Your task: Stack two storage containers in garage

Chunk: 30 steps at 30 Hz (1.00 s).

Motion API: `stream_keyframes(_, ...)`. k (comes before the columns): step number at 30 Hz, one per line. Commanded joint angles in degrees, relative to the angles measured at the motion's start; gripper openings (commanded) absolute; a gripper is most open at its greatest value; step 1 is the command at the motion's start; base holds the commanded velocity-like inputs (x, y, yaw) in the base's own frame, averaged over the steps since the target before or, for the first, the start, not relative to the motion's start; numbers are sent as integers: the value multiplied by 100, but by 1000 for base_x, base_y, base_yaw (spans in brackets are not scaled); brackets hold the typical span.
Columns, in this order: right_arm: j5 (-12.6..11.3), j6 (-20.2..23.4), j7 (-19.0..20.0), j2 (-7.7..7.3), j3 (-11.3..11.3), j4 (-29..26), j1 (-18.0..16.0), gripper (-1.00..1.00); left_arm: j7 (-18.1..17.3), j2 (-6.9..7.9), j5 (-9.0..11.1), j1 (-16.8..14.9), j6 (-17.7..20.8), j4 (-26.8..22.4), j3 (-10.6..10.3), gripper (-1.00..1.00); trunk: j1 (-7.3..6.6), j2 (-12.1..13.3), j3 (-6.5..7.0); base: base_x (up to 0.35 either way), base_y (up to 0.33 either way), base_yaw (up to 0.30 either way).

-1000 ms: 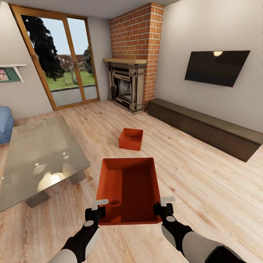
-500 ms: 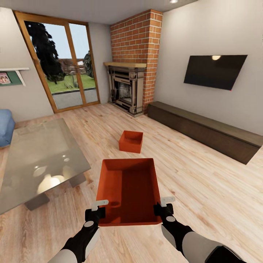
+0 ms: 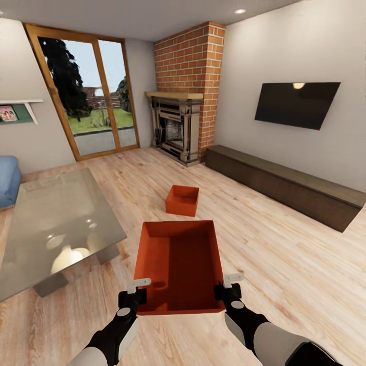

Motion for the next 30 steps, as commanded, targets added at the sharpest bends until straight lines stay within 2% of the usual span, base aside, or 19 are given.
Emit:
stream_keyframes(1,17,-112,-21,-1,-208,-11,-6,-100,160,5,264,-6,-17,15,135,-100,1,-5,3,0,0,0)
stream_keyframes(30,17,-112,-21,-1,-208,-11,-6,-100,160,14,260,-8,-12,15,136,-100,1,-5,264,0,0,0)
